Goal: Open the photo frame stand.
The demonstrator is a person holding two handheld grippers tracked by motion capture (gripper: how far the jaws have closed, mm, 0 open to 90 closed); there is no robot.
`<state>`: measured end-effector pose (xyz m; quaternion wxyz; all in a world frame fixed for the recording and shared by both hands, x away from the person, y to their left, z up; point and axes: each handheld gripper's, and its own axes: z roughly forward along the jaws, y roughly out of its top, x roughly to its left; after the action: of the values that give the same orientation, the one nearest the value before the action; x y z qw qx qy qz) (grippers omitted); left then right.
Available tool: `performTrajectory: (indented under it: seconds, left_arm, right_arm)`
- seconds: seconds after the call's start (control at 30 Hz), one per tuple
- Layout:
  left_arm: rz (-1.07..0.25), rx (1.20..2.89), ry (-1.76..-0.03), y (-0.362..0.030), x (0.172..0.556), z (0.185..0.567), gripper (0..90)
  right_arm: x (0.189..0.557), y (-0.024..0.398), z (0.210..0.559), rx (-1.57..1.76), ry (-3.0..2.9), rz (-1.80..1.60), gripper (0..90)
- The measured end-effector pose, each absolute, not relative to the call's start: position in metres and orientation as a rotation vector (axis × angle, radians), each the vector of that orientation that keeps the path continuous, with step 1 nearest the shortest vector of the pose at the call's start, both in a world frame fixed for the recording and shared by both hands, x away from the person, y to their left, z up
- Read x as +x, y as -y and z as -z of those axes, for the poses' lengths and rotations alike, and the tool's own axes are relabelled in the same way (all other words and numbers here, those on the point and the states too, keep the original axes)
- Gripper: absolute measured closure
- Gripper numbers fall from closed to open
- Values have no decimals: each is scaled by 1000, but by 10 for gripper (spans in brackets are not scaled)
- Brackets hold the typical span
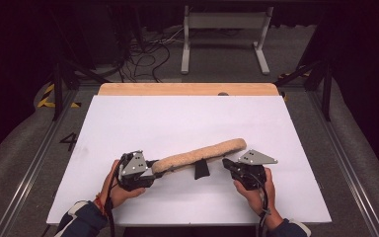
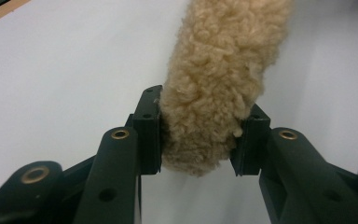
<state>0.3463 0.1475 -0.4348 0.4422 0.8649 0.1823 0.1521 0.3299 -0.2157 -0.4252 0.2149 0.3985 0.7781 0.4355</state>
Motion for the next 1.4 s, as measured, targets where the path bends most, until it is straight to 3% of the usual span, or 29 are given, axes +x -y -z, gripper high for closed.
performTrajectory:
  seconds: [1.4]
  left_arm:
    - [-383, 2166, -411, -145, 336, 434, 633]
  right_arm:
    - [357, 247, 424, 1229, -1998, -1174, 900]
